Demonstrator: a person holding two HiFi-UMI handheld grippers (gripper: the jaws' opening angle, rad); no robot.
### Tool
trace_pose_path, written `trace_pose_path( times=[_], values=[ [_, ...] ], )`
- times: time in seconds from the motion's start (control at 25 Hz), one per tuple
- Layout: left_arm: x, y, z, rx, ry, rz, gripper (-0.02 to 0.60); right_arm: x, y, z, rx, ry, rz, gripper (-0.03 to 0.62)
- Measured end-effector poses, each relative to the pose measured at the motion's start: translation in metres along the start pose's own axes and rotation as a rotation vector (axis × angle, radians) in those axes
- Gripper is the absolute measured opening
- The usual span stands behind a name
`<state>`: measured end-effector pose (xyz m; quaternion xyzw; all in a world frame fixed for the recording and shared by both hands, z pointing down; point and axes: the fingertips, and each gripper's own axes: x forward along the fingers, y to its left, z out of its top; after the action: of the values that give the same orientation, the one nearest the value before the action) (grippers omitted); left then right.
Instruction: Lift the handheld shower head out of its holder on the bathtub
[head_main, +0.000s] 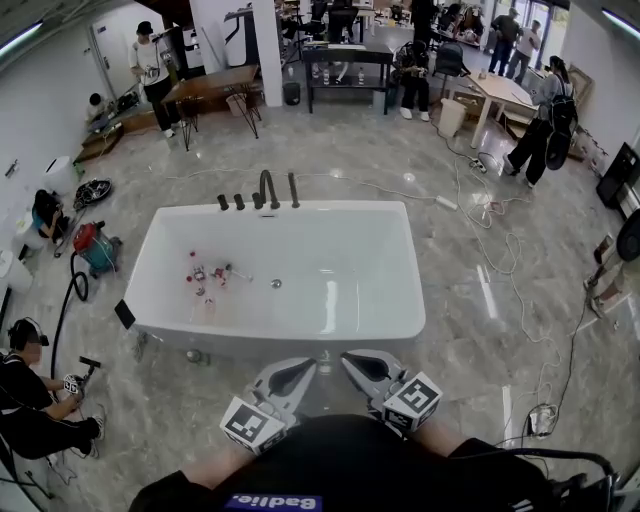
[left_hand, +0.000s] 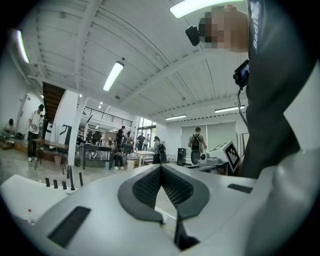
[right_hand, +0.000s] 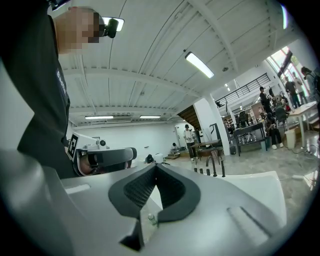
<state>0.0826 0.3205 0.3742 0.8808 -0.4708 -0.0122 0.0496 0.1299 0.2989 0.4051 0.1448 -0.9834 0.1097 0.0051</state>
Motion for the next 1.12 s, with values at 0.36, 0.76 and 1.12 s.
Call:
trace_pose_path(
  times=[0.36,0.76,1.12],
  values=[
    [0.032,0.013,0.007,0.016,-0.012,0.049,0.005,-0.003,-0.037,0.000,0.007,0.010,0.017,0.002],
    [0.065,0.086,0.012,0.021,-0.018,0.000,0.005,0.052,-0.090,0.002,0.009,0.035,-0.044,0.002],
    [0.089,0.234,0.014,0.018,-0.033,-0.042,0.005,0.179,-0.147,0.001,0.034,0.055,-0.122,0.002]
  ],
)
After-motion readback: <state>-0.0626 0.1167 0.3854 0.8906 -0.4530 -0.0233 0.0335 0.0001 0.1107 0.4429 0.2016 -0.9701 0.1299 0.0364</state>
